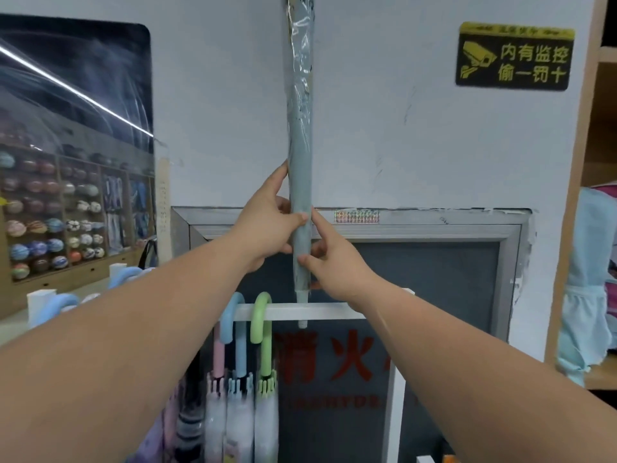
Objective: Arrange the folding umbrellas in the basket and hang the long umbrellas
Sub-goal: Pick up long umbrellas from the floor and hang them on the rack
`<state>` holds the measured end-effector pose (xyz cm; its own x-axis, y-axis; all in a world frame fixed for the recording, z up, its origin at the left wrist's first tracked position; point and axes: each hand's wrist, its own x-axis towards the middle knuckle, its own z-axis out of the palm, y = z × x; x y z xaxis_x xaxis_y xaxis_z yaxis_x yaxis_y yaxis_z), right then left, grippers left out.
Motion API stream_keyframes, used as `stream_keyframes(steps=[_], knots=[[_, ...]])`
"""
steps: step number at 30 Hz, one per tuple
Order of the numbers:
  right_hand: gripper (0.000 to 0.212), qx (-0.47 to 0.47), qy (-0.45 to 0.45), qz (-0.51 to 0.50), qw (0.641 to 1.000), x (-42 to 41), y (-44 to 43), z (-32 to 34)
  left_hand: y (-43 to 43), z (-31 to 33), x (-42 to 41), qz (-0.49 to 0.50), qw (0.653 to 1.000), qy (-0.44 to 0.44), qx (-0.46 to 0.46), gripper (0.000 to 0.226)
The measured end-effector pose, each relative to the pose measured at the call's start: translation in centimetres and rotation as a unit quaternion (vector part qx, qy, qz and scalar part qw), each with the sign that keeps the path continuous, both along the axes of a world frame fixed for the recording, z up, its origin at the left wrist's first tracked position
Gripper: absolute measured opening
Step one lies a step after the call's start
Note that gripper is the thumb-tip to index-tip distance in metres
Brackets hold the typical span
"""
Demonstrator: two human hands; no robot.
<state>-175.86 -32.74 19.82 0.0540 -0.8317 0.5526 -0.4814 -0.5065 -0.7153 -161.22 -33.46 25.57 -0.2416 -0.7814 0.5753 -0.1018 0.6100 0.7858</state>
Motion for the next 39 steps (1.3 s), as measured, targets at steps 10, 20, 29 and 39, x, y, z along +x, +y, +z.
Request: stream_keyframes(steps=[10, 20, 29, 39], knots=[[0.043, 0.005, -0.073, -0.025, 0.997, -1.0, 0.2, 2.0, -1.5, -4.6, 0.9, -0.021, 0.999, -0.038, 0.018, 0.085], [0.041, -0.054, -0.062, 0.004, 0.997, 0.8, -0.4, 4.4, -1.7, -5.8, 0.6, -0.039, 0.994, -0.098, 0.033, 0.086], [0.021, 0.014, -0.06, 0.056, 0.997, -0.8, 0.8, 2.4, -1.2, -5.5, 0.8, -0.043, 0.988, -0.149, -0.006, 0.054], [0.036, 0.061, 0.023, 0.051, 0.997, -1.8, 1.5, -1.2, -0.1, -1.3, 0.0, -0.057, 0.998, 0.016, -0.009, 0.048]])
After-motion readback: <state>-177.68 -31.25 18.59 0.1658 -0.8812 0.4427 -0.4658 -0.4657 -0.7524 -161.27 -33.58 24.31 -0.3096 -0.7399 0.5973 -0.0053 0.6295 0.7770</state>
